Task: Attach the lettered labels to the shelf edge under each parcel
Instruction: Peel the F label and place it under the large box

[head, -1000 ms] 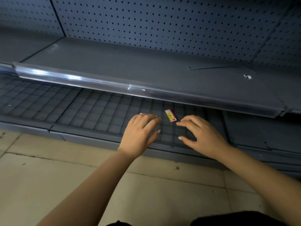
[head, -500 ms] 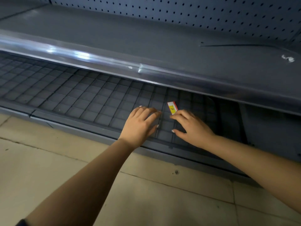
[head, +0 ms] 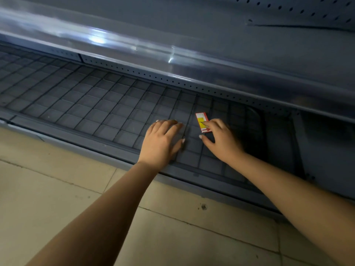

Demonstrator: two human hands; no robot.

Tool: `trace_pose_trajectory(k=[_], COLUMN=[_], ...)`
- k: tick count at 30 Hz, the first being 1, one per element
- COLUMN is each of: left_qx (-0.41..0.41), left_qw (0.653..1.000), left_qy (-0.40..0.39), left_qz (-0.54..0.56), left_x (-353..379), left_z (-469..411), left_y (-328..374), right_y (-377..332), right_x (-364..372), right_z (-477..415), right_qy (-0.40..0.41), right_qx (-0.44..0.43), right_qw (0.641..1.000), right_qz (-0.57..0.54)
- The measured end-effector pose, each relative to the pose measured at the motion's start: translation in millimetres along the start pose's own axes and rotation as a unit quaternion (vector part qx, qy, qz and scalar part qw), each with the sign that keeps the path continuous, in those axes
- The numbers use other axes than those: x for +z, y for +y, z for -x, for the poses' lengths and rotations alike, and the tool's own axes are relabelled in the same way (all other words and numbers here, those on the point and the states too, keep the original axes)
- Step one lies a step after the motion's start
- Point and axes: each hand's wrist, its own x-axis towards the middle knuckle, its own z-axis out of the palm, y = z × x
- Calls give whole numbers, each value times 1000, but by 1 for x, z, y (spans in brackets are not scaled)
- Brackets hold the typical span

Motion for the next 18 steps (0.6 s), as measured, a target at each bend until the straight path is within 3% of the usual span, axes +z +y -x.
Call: trace_pose_trajectory(k=[10,18], left_qx=[-20,-2], left_qw=[1000,1000], left_qy=[-5,5], left_qz=[21,24], left_x=[29,34], left_z=[-25,-24], left_y=[-7,-11], right_y=[11,14], right_x=[22,29], right_z=[-27,-28], right_qy=[-3,22], right_qx=[75,46], right_qw=[997,999], right_qz=[-7,8])
